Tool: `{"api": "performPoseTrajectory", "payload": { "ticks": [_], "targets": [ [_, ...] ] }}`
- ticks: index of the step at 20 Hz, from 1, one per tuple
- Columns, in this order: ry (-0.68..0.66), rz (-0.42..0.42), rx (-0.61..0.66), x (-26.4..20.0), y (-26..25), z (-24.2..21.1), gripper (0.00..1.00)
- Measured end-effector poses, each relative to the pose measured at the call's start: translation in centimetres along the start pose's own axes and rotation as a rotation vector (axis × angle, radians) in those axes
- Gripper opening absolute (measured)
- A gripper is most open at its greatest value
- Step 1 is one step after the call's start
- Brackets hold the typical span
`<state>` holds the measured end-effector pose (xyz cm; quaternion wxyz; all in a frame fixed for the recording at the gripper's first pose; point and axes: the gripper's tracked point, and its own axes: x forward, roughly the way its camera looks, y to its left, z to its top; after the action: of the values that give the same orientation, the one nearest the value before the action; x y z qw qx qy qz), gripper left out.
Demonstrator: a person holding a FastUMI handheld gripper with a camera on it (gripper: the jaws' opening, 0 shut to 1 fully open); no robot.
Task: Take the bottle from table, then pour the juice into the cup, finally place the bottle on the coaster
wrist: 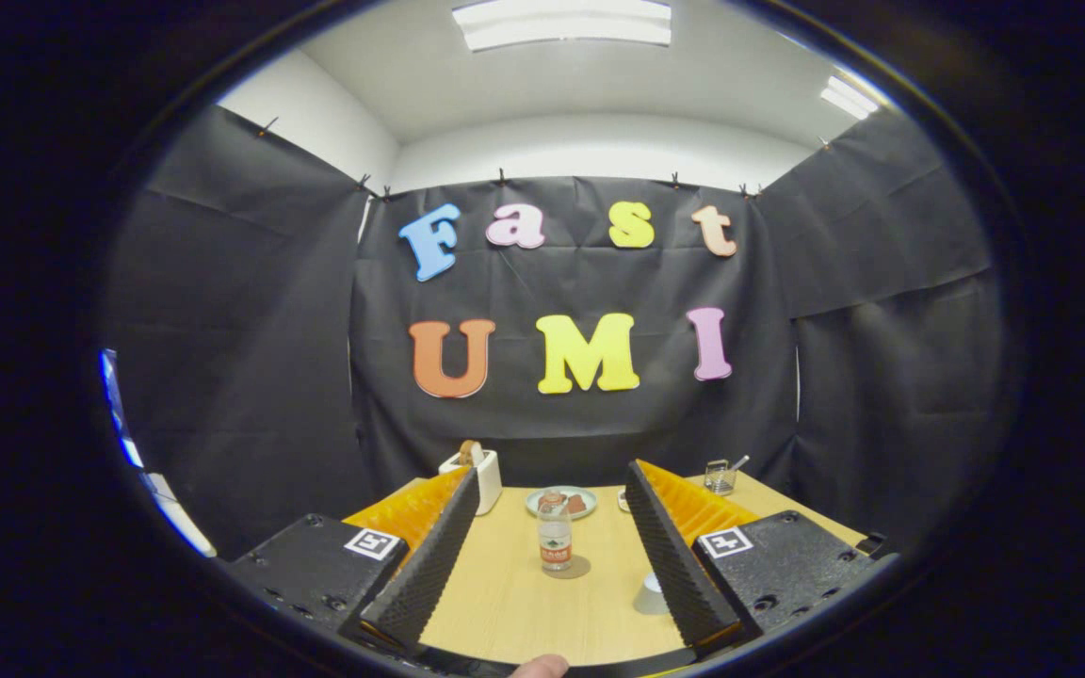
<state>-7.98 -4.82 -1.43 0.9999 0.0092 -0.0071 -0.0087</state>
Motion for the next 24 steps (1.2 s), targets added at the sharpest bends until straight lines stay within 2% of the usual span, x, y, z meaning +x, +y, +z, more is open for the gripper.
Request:
{"api": "performPoseTrajectory", "payload": {
  "ticks": [7, 14, 24],
  "targets": [
    [0.004, 0.016, 0.005, -1.0, 0.6, -0.3, 0.99],
    [0.016, -0.033, 0.008, -0.3, -1.5, -0.9, 1.0],
    [-0.014, -0.009, 0.01, -0.3, -1.1, -0.4, 0.99]
  ]
}}
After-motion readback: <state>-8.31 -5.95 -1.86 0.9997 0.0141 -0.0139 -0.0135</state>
